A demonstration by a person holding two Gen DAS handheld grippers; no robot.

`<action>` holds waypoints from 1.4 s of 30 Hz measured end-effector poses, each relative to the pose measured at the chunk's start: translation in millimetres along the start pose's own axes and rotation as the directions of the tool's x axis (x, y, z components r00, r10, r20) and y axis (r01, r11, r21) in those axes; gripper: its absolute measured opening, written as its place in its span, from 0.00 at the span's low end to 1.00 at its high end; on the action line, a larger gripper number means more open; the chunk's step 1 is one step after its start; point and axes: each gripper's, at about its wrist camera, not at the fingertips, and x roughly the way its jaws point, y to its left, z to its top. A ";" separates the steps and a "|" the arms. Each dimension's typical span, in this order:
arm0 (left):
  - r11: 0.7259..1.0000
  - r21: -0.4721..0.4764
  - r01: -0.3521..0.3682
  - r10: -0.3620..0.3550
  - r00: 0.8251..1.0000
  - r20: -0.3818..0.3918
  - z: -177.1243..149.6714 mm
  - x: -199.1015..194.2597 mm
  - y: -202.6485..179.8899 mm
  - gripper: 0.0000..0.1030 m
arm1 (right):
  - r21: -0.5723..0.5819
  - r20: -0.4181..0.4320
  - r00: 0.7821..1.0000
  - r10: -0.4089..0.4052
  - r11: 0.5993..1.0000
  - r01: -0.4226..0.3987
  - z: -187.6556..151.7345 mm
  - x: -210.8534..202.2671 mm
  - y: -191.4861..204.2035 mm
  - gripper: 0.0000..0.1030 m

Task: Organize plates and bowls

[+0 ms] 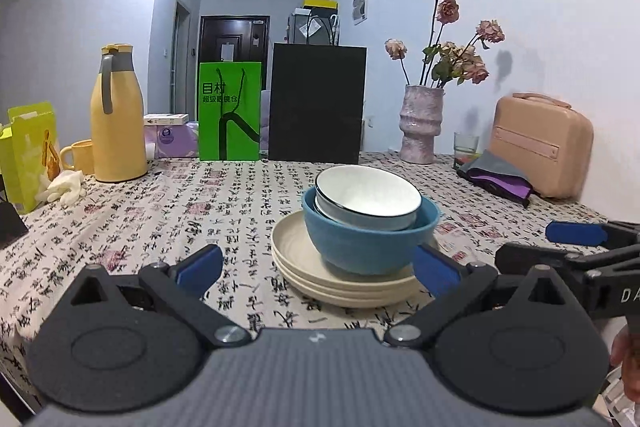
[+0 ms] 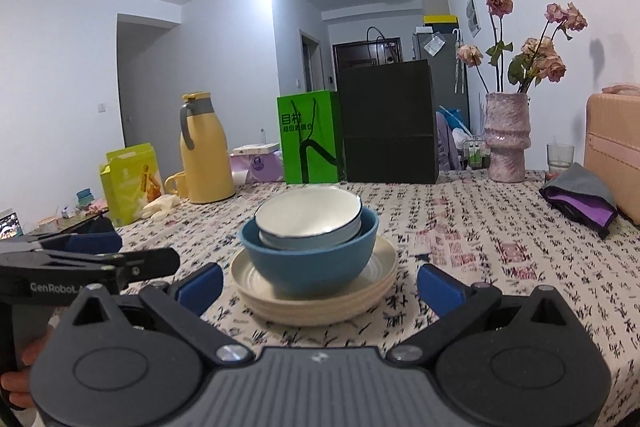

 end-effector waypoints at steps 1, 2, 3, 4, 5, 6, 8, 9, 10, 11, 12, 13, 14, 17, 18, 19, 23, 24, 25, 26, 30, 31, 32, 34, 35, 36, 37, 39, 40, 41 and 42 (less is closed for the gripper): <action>1.000 -0.004 0.001 -0.001 1.000 -0.001 -2.3 -2.3 0.0 1.00 | -0.001 -0.005 1.000 0.002 1.000 -0.002 -2.1 -1.4 0.7 1.00; 1.000 -0.007 0.000 0.000 1.000 -0.003 -4.6 -4.7 0.2 1.00 | -0.003 -0.011 1.000 0.002 1.000 -0.002 -4.5 -2.9 1.8 1.00; 1.000 -0.009 -0.001 0.001 1.000 -0.004 -6.2 -6.8 0.6 1.00 | -0.004 -0.015 1.000 0.001 1.000 -0.001 -6.6 -4.7 2.6 1.00; 1.000 -0.011 -0.002 0.002 1.000 -0.004 -8.0 -9.5 0.7 1.00 | -0.004 -0.018 1.000 0.000 1.000 0.000 -8.7 -6.8 3.1 1.00; 1.000 -0.012 -0.004 0.004 1.000 -0.002 -9.2 -12.1 0.8 1.00 | -0.002 -0.019 1.000 -0.001 1.000 0.001 -10.1 -8.7 3.1 1.00; 1.000 -0.012 -0.004 0.004 1.000 0.002 -10.1 -14.7 0.9 1.00 | -0.001 -0.020 1.000 -0.002 1.000 0.002 -11.5 -11.3 3.0 1.00; 1.000 -0.013 -0.007 0.007 1.000 0.008 -12.1 -19.6 1.3 1.00 | 0.002 -0.017 1.000 -0.006 1.000 0.006 -13.4 -15.9 2.8 1.00; 1.000 -0.012 -0.008 0.008 1.000 0.010 -12.8 -21.7 1.3 1.00 | 0.004 -0.016 1.000 -0.008 1.000 0.008 -13.9 -17.2 2.7 1.00; 1.000 -0.012 -0.009 0.009 1.000 0.012 -13.0 -23.7 1.0 1.00 | 0.007 -0.016 1.000 -0.010 1.000 0.010 -14.6 -19.2 2.5 1.00; 1.000 -0.011 -0.011 0.012 1.000 0.015 -13.9 -25.9 0.6 1.00 | 0.009 -0.015 1.000 -0.010 1.000 0.011 -15.2 -20.8 1.9 1.00; 1.000 -0.009 -0.013 0.013 1.000 0.018 -14.7 -28.2 0.4 1.00 | 0.011 -0.016 1.000 -0.011 1.000 0.011 -15.7 -22.0 1.5 1.00; 1.000 -0.008 -0.015 0.015 1.000 0.021 -15.3 -30.4 0.3 1.00 | 0.011 -0.018 1.000 -0.013 1.000 0.013 -16.4 -23.3 1.2 1.00; 1.000 -0.007 -0.018 0.018 1.000 0.023 -15.7 -32.4 -0.3 1.00 | 0.012 -0.019 1.000 -0.013 1.000 0.014 -16.8 -24.6 1.1 1.00; 1.000 -0.003 -0.023 0.023 0.999 0.031 -16.8 -37.3 -2.0 1.00 | 0.017 -0.024 1.000 -0.012 1.000 0.012 -17.2 -26.7 0.2 1.00; 1.000 -0.002 -0.023 0.023 0.999 0.034 -17.4 -38.8 -2.4 1.00 | 0.018 -0.024 1.000 -0.012 1.000 0.012 -17.5 -27.2 0.1 1.00; 1.000 0.001 -0.024 0.024 0.999 0.037 -18.1 -40.1 -2.8 1.00 | 0.020 -0.024 1.000 -0.011 1.000 0.011 -17.7 -27.3 -0.1 1.00; 1.000 0.006 -0.030 0.030 0.999 0.041 -19.5 -42.3 -2.2 1.00 | 0.024 -0.024 1.000 -0.009 1.000 0.010 -18.1 -26.5 1.0 1.00; 0.999 0.005 -0.032 0.031 0.999 0.043 -19.7 -42.8 -2.1 1.00 | 0.024 -0.024 1.000 -0.008 1.000 0.008 -17.8 -26.3 1.8 1.00; 0.999 0.004 -0.032 0.032 0.999 0.044 -19.9 -43.0 -1.6 1.00 | 0.024 -0.025 1.000 -0.007 1.000 0.007 -17.8 -25.8 2.2 1.00; 0.999 0.002 -0.032 0.032 0.998 0.045 -19.9 -43.2 -0.8 1.00 | 0.023 -0.027 1.000 -0.006 1.000 0.006 -17.7 -25.1 2.7 1.00; 1.000 0.000 -0.031 0.031 0.998 0.048 -21.2 -45.2 -0.1 1.00 | 0.020 -0.031 1.000 -0.001 1.000 0.002 -17.4 -23.4 3.0 1.00; 1.000 0.000 -0.031 0.031 0.998 0.049 -21.5 -45.4 -0.2 1.00 | 0.019 -0.031 1.000 -0.001 1.000 0.001 -17.5 -23.3 3.2 1.00; 1.000 0.000 -0.031 0.031 0.998 0.048 -21.5 -45.3 -0.1 1.00 | 0.018 -0.031 1.000 -0.001 1.000 0.001 -17.6 -23.3 3.4 1.00; 1.000 -0.001 -0.031 0.031 0.998 0.047 -21.4 -45.2 0.0 1.00 | 0.018 -0.032 0.999 -0.001 1.000 0.001 -17.6 -23.1 2.9 1.00; 1.000 -0.001 -0.031 0.031 0.998 0.048 -21.5 -45.6 0.0 1.00 | 0.018 -0.032 0.999 -0.001 1.000 0.001 -17.7 -23.2 3.1 1.00; 1.000 -0.002 -0.031 0.031 0.998 0.048 -21.5 -45.7 0.2 1.00 | 0.017 -0.032 0.999 -0.001 1.000 0.001 -17.8 -23.4 3.2 1.00; 1.000 -0.002 -0.031 0.031 0.998 0.048 -21.5 -45.7 0.2 1.00 | 0.016 -0.032 0.999 0.000 1.000 0.000 -17.9 -23.5 3.4 1.00; 0.999 -0.003 -0.032 0.032 0.998 0.050 -21.6 -46.3 0.3 1.00 | 0.015 -0.033 0.999 0.001 1.000 -0.001 -18.1 -23.5 3.8 1.00; 0.999 -0.004 -0.032 0.032 0.998 0.051 -21.8 -47.2 -0.1 1.00 | 0.015 -0.033 0.999 0.002 1.000 -0.002 -18.2 -23.6 4.0 1.00; 0.999 -0.004 -0.032 0.032 0.998 0.052 -22.0 -47.4 -0.2 1.00 | 0.015 -0.033 0.999 0.003 1.000 -0.002 -18.3 -23.6 4.1 1.00; 0.999 -0.004 -0.032 0.032 0.998 0.052 -22.0 -47.4 -0.1 1.00 | 0.014 -0.033 0.999 0.004 1.000 -0.003 -18.4 -23.7 4.2 1.00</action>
